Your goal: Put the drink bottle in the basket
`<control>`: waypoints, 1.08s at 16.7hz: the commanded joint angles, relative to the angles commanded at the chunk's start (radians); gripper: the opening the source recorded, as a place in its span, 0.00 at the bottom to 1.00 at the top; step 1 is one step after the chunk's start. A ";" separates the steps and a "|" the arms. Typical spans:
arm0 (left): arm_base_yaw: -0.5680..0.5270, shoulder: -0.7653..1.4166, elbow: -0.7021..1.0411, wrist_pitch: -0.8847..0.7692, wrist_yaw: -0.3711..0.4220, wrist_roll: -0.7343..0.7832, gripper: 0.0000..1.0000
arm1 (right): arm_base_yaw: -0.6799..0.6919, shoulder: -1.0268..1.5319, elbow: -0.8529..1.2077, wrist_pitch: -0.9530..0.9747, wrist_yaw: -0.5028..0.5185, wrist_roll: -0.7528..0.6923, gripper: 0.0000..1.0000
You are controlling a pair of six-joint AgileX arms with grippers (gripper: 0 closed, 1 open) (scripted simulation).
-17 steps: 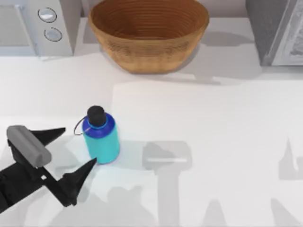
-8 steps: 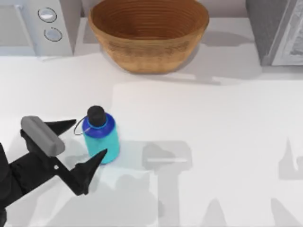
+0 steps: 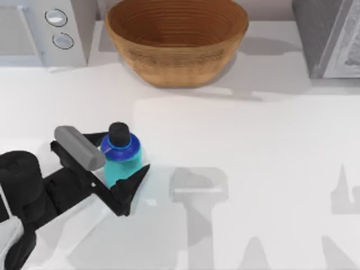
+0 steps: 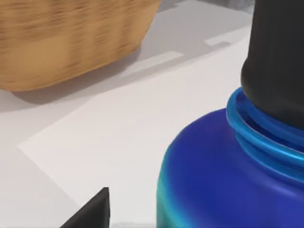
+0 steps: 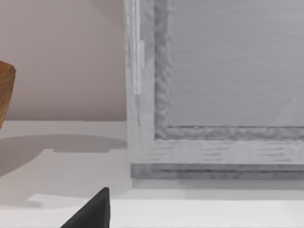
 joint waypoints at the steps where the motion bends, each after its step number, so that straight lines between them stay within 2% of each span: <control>1: 0.000 0.000 0.000 0.000 0.000 0.000 1.00 | 0.000 0.000 0.000 0.000 0.000 0.000 1.00; 2: 0.000 0.000 0.000 0.000 0.000 0.000 1.00 | 0.000 0.000 0.000 0.000 0.000 0.000 1.00; 15: 0.000 0.000 0.000 0.000 0.000 0.000 0.02 | 0.000 0.000 0.000 0.000 0.000 0.000 1.00; 18: 0.000 0.000 0.000 0.000 0.000 0.000 0.00 | 0.000 0.000 0.000 0.000 0.000 0.000 1.00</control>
